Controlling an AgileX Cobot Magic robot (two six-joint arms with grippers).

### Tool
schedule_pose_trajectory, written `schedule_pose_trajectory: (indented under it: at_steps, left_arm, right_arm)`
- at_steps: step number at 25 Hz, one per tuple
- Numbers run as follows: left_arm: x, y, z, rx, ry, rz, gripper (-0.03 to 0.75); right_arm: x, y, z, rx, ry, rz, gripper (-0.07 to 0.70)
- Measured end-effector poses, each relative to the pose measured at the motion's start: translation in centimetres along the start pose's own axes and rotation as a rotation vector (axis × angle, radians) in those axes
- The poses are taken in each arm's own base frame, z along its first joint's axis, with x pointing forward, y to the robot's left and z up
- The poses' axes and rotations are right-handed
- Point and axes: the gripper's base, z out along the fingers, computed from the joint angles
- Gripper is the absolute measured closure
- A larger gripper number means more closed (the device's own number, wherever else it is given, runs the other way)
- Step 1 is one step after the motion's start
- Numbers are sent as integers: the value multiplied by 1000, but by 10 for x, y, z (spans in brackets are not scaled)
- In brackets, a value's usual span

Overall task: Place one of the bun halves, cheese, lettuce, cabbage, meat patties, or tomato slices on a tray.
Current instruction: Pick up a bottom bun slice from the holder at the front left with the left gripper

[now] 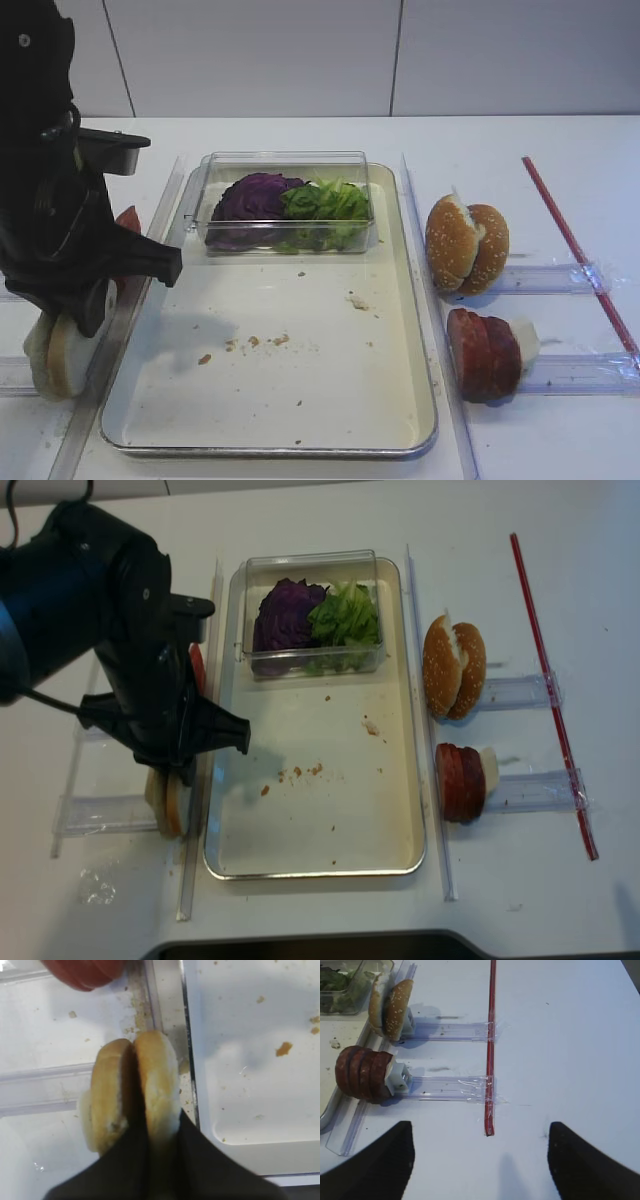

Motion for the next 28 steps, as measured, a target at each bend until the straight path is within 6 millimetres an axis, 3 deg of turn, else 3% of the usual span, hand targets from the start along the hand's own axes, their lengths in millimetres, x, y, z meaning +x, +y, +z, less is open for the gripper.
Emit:
schedule_pose_trajectory:
  at_steps: [12,20,28]
  left_arm:
    - [0,0,-1,2,-3,-22,657]
    - [13,5,-25,42,-74,-42,659]
    - [17,-4,-47,189,-97,-50,660]
  right_arm:
    - [0,0,0,0,0,0,76]
    - [0,0,0,0,0,0,76]
    - [0,0,0,0,0,0,76]
